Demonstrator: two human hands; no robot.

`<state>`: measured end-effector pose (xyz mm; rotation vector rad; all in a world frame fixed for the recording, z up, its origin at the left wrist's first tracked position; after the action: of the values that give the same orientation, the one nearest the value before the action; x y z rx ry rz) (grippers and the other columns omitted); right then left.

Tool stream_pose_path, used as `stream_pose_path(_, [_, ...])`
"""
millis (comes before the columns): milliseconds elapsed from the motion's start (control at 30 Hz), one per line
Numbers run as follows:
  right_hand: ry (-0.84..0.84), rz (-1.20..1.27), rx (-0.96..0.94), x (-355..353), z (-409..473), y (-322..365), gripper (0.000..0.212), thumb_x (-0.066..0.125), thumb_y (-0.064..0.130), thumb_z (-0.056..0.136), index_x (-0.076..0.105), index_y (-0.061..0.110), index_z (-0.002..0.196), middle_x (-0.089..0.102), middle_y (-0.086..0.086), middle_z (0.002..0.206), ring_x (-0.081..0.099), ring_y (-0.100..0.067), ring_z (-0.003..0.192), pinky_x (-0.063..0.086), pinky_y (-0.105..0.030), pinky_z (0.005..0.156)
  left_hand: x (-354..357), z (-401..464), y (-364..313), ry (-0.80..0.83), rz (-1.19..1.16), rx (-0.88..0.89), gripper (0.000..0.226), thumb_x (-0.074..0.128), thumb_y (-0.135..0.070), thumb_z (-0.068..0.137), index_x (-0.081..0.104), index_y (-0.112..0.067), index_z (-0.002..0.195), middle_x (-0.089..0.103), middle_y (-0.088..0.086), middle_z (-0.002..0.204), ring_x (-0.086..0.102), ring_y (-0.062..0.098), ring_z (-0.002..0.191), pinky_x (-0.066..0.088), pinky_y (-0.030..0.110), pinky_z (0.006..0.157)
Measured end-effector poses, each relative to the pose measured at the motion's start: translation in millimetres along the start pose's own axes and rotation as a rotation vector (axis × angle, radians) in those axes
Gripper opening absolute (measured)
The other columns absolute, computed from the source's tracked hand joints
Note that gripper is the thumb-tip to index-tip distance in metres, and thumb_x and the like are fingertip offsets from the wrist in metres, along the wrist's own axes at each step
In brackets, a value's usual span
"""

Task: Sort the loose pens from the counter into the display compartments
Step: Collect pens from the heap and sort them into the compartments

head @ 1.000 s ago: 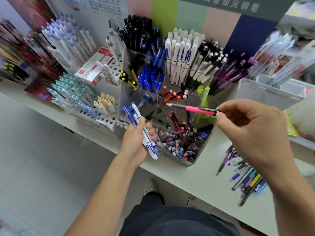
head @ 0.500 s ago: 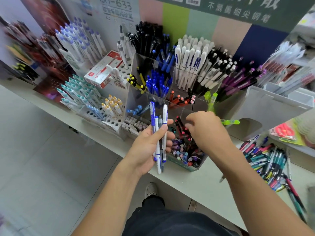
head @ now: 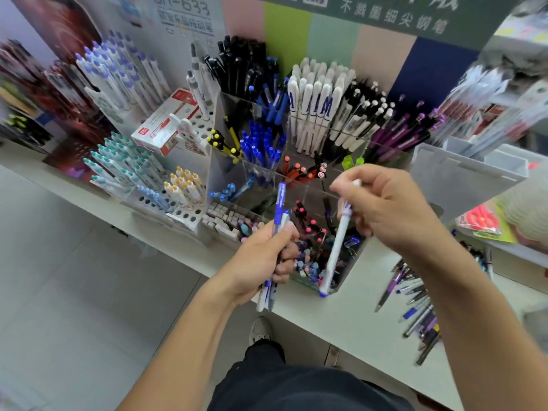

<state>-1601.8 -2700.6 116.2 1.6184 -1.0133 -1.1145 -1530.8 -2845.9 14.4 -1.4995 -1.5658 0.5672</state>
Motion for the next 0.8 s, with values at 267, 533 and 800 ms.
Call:
stream_pose_path(267, [0.241, -0.296, -0.058, 41.1, 1.3, -0.7, 0.008, 0.076, 0.023, 0.089, 0.076, 0.019, 0.096, 0.057, -0.006, 0.056, 0.041, -0.009, 0.045, 0.034, -0.019, 0.048, 27.5, -11.7, -10.3, 0.227, -0.176, -0.050, 0.013, 0.048, -0.014, 0.090, 0.056, -0.020, 0.098, 0.036, 0.003, 0.074, 0.032, 0.013, 0.058, 0.029, 0.021, 0.048])
stream_pose_path(533, [0.289, -0.129, -0.011, 39.1, 8.1, 2.2, 0.009, 0.069, 0.011, 0.094, 0.069, 0.007, 0.086, 0.062, -0.012, 0.063, 0.047, -0.017, 0.046, 0.038, -0.023, 0.040, 22.3, -17.1, -27.0, 0.230, -0.199, 0.085, 0.026, 0.053, -0.033, 0.100, 0.055, -0.021, 0.123, 0.043, 0.004, 0.078, 0.043, 0.016, 0.062, 0.038, 0.023, 0.050])
stream_pose_path(800, [0.059, 0.018, -0.054, -17.0, 5.7, 9.0, 0.006, 0.061, 0.005, 0.097, 0.066, 0.008, 0.095, 0.068, -0.013, 0.070, 0.052, -0.014, 0.049, 0.048, -0.024, 0.043, -5.4, -24.6, -50.8, 0.101, -0.191, 0.207, 0.014, 0.057, -0.020, 0.099, 0.044, -0.017, 0.097, 0.055, 0.004, 0.075, 0.034, 0.006, 0.048, 0.030, 0.015, 0.043])
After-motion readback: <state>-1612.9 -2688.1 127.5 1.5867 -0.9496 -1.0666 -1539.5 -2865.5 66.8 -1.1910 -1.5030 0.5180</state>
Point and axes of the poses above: each hand's wrist, its own z-axis towards the middle knuckle, its own x-axis out of the palm, y = z × x, the point moved 10 cm from there along z, towards the middle knuckle
